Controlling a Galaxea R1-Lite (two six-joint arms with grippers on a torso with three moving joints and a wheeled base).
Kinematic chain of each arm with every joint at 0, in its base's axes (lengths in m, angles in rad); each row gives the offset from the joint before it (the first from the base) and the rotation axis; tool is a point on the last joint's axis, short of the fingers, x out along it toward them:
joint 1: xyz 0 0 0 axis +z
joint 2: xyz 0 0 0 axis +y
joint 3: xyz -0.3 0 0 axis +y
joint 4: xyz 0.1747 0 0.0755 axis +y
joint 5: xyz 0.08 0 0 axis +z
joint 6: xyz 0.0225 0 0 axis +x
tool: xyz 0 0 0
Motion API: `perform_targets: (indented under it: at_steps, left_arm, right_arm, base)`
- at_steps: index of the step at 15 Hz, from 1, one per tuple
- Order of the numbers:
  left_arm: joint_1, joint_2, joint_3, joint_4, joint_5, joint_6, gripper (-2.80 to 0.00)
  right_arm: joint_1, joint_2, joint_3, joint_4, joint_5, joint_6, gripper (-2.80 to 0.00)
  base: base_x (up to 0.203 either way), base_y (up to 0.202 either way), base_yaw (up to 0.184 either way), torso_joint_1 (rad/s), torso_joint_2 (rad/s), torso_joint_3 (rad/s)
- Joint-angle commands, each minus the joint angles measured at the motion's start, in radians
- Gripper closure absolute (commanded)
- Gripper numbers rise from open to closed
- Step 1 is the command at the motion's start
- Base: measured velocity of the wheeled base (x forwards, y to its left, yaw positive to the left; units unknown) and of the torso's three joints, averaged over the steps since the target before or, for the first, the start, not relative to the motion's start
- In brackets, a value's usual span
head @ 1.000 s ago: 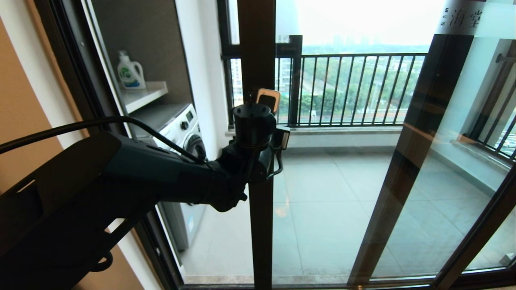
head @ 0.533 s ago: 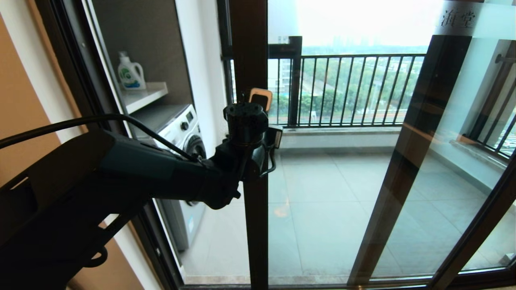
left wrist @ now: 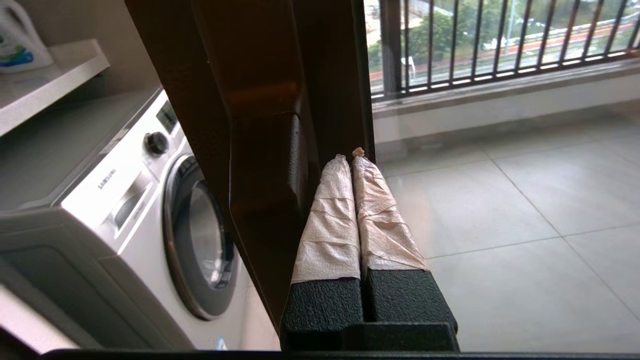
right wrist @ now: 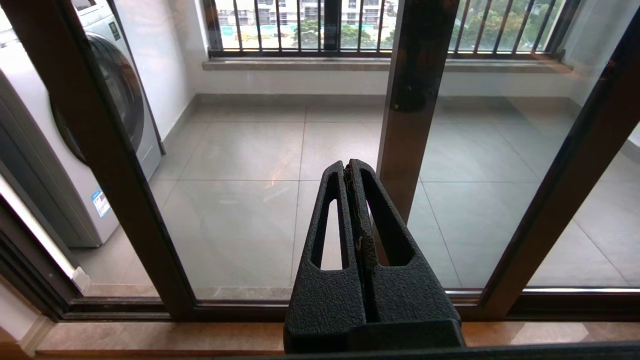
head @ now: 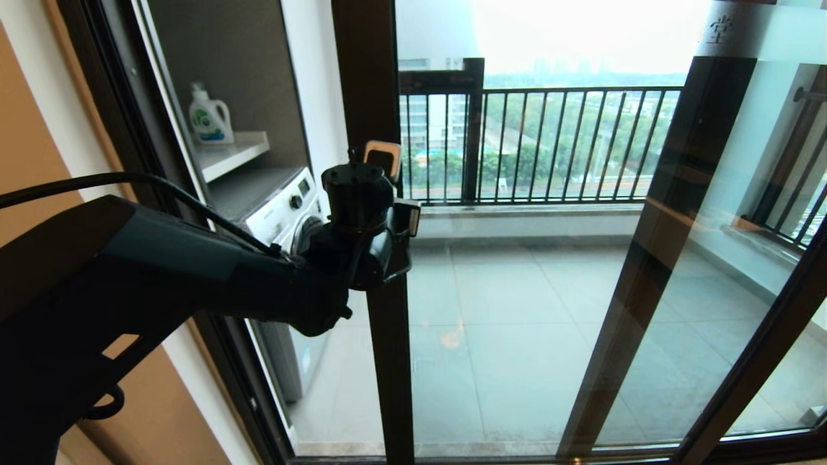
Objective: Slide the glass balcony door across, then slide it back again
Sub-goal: Close the slid door
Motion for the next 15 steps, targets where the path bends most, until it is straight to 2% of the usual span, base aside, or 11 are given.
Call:
perform_targets:
  at_steps: [1, 6, 13, 15]
  left_arm:
    - [0.015, -0.041, 0.047, -0.017, -0.002, -0.001, 0.0]
    - [0.052, -0.087, 0.128, -0.054, -0.005, -0.027, 0.0]
    - [0.107, -0.155, 0.218, -0.067, -0.011, -0.031, 0.0]
    - [0.119, -0.168, 0.246, -0.067, -0.013, -0.053, 0.0]
  right_arm:
    - [0.0, 0.001, 0.009, -0.001, 0.001, -0.001, 0.0]
    - [0.0, 0.001, 0.009, -0.001, 0.001, -0.001, 0.0]
    - [0.0, 0.001, 0.009, -0.001, 0.001, -0.001, 0.0]
    - [0.0, 0.001, 0.009, -0.001, 0.001, -0.001, 0.0]
  base:
    - [0.0, 0.0, 0.0, 0.0, 0.0, 0.0]
    - [0.0, 0.0, 0.0, 0.0, 0.0, 0.0]
    - [0.0, 0.0, 0.0, 0.0, 0.0, 0.0]
    - [0.0, 0.0, 0.0, 0.0, 0.0, 0.0]
